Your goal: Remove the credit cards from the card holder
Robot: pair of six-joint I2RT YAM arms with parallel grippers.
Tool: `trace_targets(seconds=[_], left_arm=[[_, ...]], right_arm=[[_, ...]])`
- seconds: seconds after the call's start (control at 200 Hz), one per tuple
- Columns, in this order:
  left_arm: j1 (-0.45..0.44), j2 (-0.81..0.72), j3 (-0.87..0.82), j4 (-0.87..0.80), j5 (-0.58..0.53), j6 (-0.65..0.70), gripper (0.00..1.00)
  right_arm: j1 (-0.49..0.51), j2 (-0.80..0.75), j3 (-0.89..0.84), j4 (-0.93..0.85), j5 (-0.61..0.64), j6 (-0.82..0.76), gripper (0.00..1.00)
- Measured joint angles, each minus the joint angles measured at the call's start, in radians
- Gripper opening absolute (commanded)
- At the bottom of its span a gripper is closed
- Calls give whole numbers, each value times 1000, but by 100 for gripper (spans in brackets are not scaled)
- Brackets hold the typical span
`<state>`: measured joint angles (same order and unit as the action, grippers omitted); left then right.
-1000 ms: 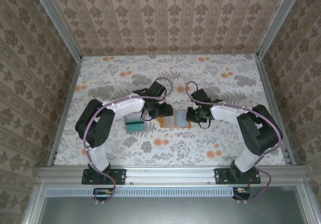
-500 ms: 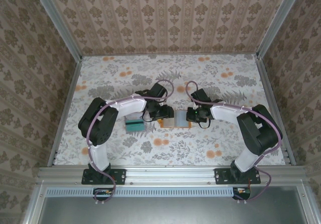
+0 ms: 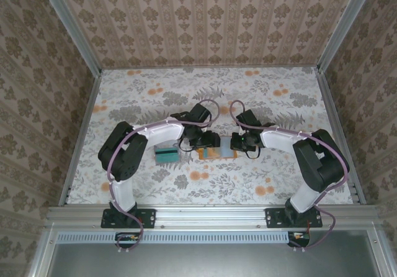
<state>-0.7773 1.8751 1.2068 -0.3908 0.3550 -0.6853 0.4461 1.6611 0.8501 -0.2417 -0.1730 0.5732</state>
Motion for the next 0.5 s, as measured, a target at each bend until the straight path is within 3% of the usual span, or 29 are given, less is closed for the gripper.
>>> trace_targets(seconds=[0.105,0.5], left_arm=[[-2,0,11,0,1,8,87],[-18,0,50,-13,0,29,100]], right_arm=[[0,0,0,0,0,0,13],[0,0,0,0,0,0,13]])
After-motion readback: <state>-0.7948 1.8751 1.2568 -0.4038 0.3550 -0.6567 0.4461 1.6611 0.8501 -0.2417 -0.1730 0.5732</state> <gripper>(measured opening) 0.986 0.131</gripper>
